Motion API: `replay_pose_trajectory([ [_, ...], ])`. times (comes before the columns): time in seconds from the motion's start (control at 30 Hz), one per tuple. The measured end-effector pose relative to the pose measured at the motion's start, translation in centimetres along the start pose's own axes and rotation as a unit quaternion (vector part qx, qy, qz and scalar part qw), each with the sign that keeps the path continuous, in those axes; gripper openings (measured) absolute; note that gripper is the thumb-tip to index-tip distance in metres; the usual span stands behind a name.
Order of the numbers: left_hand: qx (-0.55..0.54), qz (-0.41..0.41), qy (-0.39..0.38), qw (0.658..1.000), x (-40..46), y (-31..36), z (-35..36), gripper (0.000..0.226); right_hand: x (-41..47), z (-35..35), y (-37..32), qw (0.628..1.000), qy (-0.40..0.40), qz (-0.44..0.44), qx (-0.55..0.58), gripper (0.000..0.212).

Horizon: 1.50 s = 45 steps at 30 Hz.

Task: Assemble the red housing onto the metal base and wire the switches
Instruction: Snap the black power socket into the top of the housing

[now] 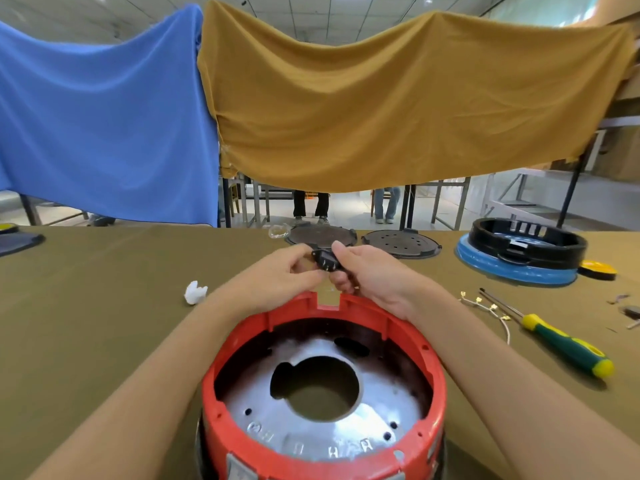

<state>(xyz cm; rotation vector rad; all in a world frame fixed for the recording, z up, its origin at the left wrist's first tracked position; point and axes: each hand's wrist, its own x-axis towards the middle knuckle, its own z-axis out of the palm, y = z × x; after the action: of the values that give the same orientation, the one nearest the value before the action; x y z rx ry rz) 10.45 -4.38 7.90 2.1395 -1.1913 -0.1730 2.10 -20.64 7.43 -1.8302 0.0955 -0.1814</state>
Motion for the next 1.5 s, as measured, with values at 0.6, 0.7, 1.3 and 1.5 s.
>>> replay_pose_trajectory([
  [0.6, -0.136, 0.091, 0.148, 0.975, -0.9, -1.5, 0.7, 0.018, -0.8, -0.3, 1.1, 0.985, 0.089, -0.146, 0.026, 0.012],
  [0.7, -0.114, 0.088, 0.152, 0.978, -0.9, -1.4, 0.7, 0.015, -0.9, -0.1, 1.0, 0.985, 0.098, -0.139, 0.002, 0.008],
  [1.3, -0.064, 0.057, 0.114, 0.99, -1.0, -1.6, 0.6, 0.006, -1.8, 0.5, 0.2, 0.962, 0.152, -0.097, -0.204, 0.004],
  [1.5, -0.077, 0.067, 0.097, 0.99, -0.9, -1.6, 0.5, 0.007, -2.4, 0.0, 0.1, 0.949, 0.147, -0.093, -0.264, 0.006],
])
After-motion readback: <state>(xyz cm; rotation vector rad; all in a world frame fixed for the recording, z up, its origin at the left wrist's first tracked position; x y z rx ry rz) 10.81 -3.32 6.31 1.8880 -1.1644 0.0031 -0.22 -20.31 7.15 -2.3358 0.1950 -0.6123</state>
